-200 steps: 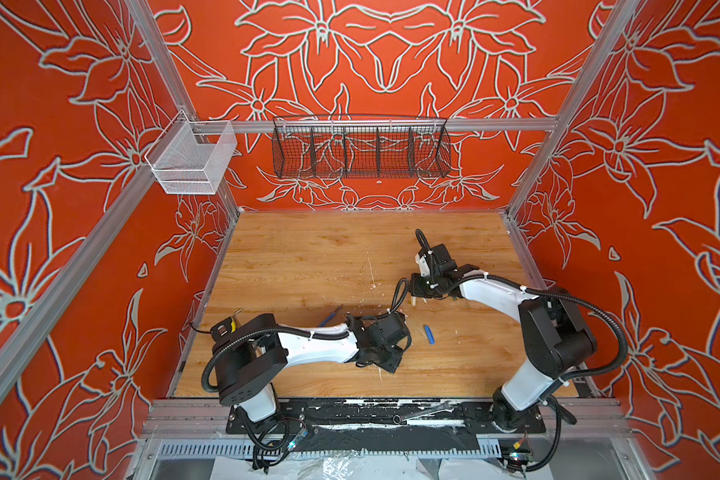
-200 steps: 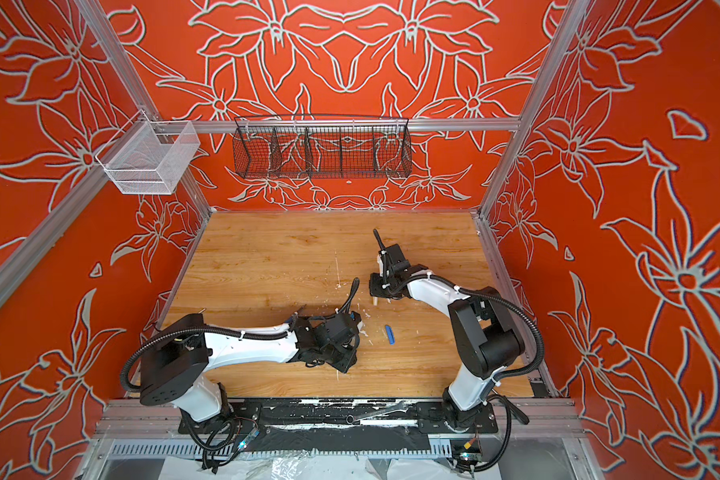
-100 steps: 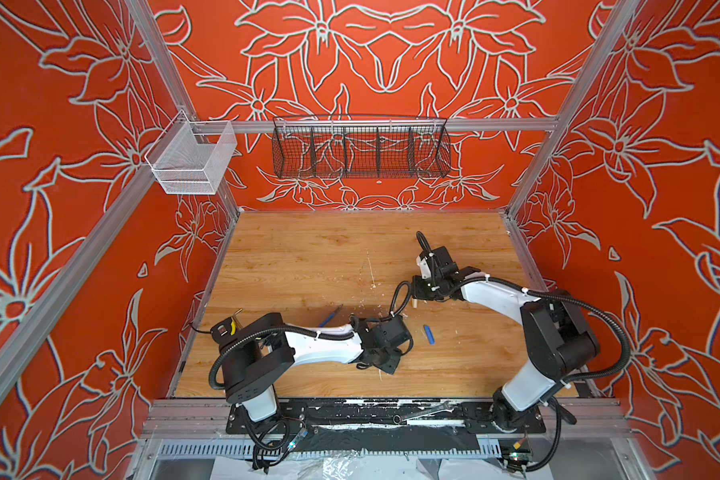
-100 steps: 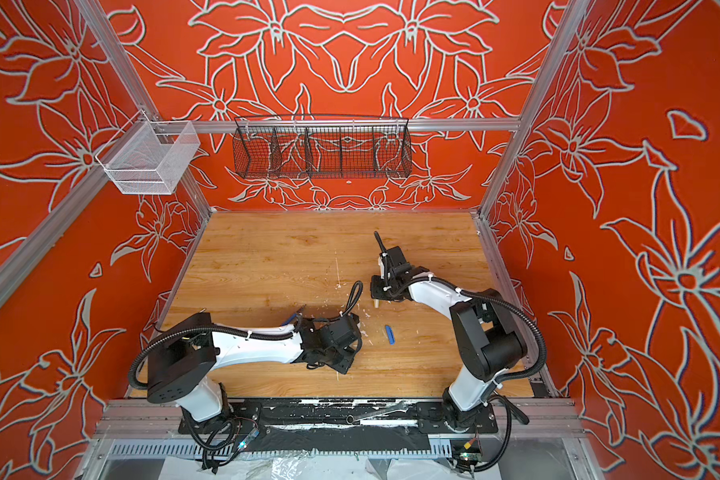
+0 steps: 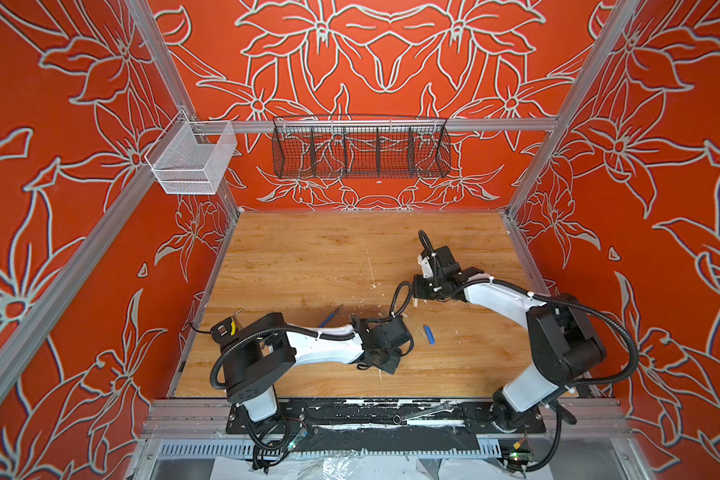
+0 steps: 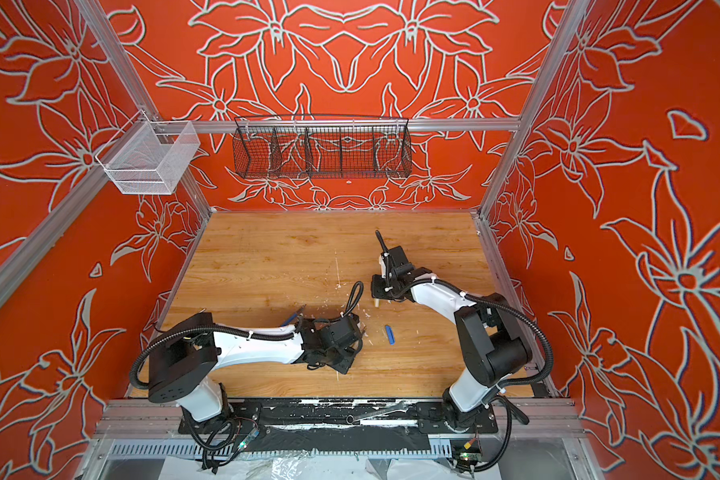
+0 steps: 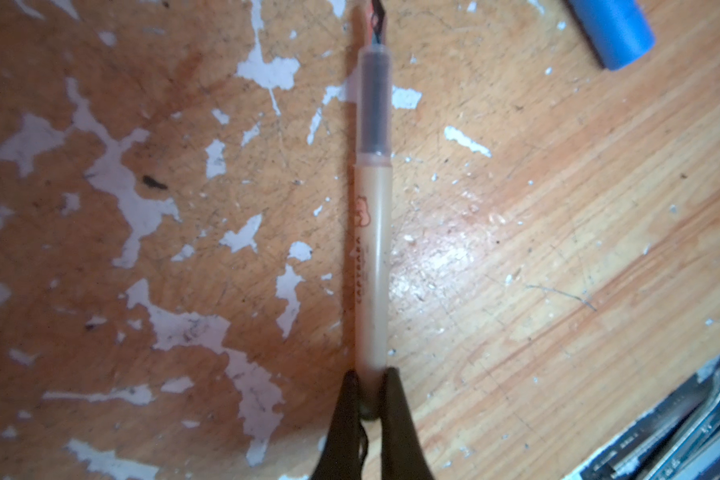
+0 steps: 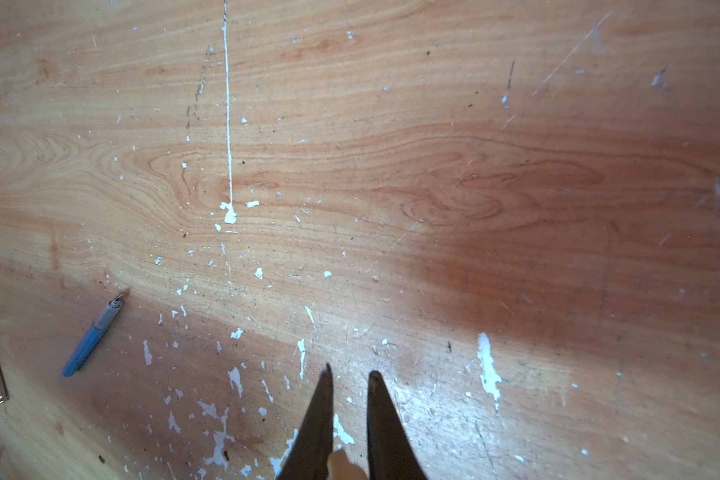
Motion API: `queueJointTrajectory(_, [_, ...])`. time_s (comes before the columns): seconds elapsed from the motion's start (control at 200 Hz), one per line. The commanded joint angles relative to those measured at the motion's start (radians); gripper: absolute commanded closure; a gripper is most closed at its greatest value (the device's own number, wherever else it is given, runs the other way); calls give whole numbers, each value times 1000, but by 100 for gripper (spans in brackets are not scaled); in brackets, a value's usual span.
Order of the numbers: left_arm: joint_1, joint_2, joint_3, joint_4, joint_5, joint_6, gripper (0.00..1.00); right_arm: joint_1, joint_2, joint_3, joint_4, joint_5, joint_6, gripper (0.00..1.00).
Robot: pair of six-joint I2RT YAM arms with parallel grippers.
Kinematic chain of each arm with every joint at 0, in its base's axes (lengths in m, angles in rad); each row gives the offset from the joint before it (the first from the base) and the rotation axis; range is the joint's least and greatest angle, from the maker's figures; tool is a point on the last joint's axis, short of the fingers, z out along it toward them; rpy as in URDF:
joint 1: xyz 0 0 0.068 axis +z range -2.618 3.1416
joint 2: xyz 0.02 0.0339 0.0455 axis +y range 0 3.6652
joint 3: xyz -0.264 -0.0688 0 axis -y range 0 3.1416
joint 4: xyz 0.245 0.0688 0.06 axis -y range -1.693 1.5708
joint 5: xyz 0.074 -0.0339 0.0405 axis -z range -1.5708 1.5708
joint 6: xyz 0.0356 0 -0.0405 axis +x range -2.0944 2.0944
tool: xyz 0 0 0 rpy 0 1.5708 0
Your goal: Insert the pens into the pen caps
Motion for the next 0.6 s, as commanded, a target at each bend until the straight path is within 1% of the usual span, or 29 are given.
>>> queueJointTrajectory(0.0, [-2, 16, -31, -53, -46, 17, 100, 4, -34, -18, -3, 8, 0, 95])
queueJointTrajectory(0.185, [4, 3, -33, -43, -68, 40, 100, 2, -97, -25, 4, -8, 0, 95])
queueJointTrajectory(0.325, [7, -84, -65, 14, -170, 46, 100, 1, -180, -32, 40, -44, 4, 95])
queueJointTrajectory(0.39, [13, -165, -103, 80, -217, 57, 100, 1, -232, -41, 73, -60, 11, 95])
queueJointTrajectory(0.435, [21, -223, -143, 157, -234, 71, 100, -1, -270, -48, 94, -64, 18, 95])
queueJointTrajectory(0.53, [35, -334, -220, 304, -231, 122, 100, -2, -358, -57, 134, -64, 33, 95])
queueJointTrajectory(0.595, [41, -396, -263, 399, -199, 170, 100, -4, -409, -57, 145, -64, 33, 95])
